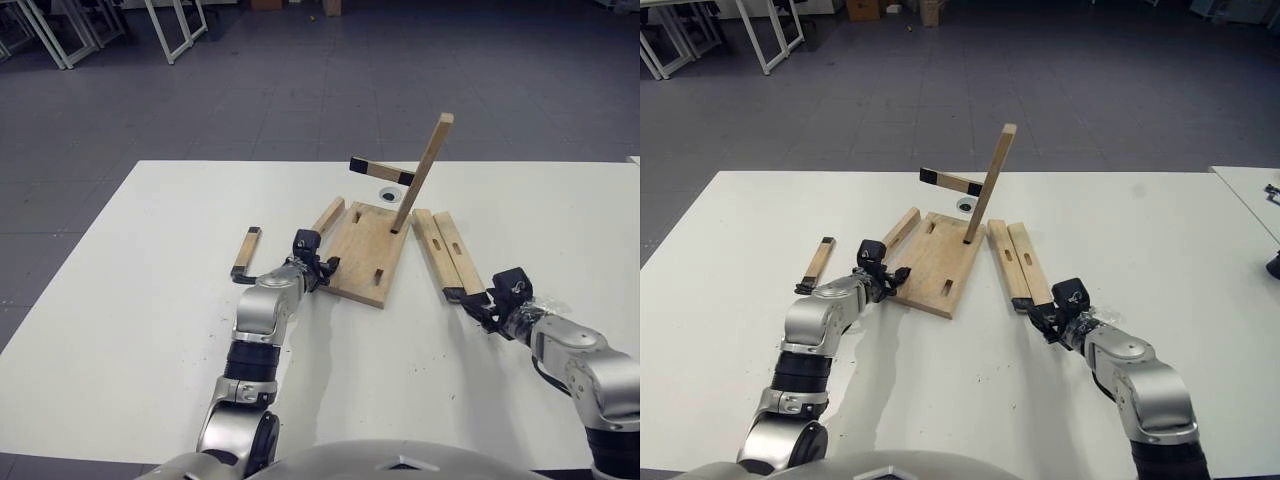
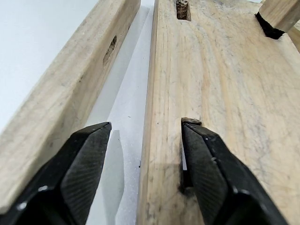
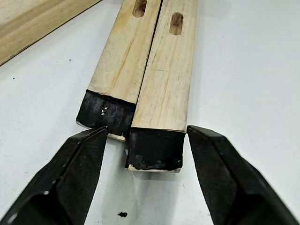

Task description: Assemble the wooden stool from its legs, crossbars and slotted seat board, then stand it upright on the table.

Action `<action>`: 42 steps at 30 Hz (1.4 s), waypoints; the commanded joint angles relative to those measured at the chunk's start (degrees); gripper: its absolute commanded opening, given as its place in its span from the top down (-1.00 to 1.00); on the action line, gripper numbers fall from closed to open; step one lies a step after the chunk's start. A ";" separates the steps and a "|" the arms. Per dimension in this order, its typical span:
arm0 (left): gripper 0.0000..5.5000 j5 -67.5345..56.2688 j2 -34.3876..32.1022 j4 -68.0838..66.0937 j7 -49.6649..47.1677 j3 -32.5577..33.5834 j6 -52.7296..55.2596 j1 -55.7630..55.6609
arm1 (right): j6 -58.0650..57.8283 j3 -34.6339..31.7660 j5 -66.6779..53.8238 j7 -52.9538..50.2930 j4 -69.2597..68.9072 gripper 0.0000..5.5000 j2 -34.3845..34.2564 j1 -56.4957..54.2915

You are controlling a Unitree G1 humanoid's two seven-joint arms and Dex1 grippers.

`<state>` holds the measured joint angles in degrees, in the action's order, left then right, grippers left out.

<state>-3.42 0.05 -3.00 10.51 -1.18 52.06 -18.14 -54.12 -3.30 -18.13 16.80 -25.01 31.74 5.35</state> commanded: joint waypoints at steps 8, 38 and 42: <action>-0.02 -3.71 -5.03 11.67 1.95 -1.67 11.10 7.31 | 9.05 4.07 8.18 -0.32 11.80 -0.13 0.60 -3.26; -0.02 0.94 -26.23 0.71 18.02 -13.80 -15.47 4.06 | 17.35 -13.10 -7.53 -3.67 8.06 0.25 -10.20 -30.98; -0.02 4.33 -31.80 6.30 24.21 -20.07 -14.48 6.12 | 17.48 -10.77 -8.02 -2.39 9.45 0.25 -10.74 -34.06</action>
<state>0.21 -29.52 -0.01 31.30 -17.66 33.37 -14.81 -36.44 -15.18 -25.23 13.71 -16.14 21.40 -26.17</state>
